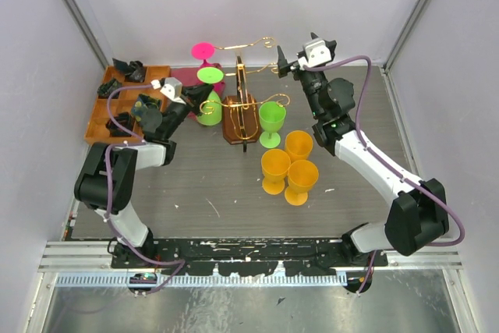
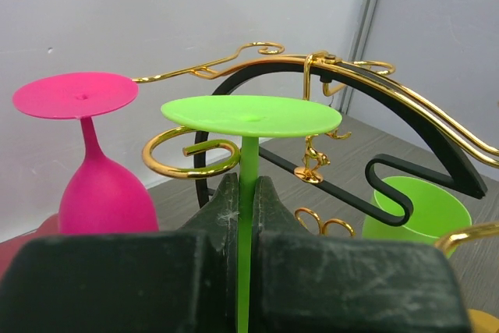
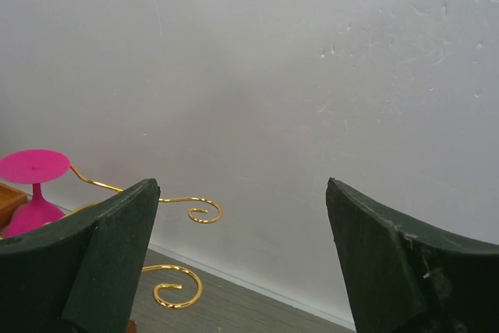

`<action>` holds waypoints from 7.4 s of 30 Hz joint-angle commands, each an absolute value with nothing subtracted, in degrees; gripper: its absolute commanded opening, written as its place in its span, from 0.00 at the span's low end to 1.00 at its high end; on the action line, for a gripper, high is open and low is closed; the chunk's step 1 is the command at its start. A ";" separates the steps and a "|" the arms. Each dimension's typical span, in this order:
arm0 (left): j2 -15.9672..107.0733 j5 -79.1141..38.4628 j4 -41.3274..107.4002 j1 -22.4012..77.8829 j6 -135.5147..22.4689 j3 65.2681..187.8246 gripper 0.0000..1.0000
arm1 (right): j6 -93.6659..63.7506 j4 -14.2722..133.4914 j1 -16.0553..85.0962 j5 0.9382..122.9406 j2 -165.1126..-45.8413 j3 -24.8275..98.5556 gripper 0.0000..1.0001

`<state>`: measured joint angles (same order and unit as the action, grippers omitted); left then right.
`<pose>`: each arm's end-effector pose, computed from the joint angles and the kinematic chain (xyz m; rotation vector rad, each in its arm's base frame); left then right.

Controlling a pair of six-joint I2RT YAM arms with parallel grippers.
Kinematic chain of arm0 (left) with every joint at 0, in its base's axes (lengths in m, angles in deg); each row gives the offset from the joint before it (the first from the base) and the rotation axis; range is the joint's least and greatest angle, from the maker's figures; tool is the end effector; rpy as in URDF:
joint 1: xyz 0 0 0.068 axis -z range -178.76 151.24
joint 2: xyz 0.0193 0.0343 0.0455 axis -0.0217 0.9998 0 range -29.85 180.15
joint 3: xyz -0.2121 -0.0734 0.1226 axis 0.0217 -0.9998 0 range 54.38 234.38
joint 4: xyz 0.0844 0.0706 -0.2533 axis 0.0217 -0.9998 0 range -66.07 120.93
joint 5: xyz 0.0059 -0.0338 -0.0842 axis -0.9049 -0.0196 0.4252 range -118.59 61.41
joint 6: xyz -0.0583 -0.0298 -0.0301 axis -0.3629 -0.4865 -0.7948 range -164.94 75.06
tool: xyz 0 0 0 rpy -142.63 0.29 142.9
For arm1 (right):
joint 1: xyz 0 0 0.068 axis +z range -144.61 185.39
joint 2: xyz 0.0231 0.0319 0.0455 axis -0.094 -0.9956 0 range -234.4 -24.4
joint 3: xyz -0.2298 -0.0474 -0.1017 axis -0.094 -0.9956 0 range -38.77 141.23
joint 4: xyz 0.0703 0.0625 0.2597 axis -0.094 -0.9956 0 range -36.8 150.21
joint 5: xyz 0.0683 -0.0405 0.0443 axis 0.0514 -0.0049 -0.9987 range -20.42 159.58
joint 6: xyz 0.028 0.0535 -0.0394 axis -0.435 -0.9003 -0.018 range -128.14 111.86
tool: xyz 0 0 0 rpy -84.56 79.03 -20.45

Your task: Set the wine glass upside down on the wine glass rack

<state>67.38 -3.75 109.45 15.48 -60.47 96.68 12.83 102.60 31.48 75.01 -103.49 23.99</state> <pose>0.3499 -0.1147 0.2302 0.3788 1.1689 -0.7048 0.3260 0.1534 0.3982 -0.3675 1.0560 0.0267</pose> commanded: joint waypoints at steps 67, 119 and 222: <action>68.28 -21.64 112.93 19.11 -58.93 92.01 0.46 | 9.80 96.23 29.49 77.56 -102.23 26.39 0.96; 35.47 -39.31 50.48 15.84 -52.68 115.48 0.78 | -21.91 28.62 26.79 75.70 -94.24 19.91 0.61; 46.68 -41.68 34.98 15.84 -125.80 130.19 0.80 | -6.51 122.28 42.24 55.28 -126.78 45.82 0.01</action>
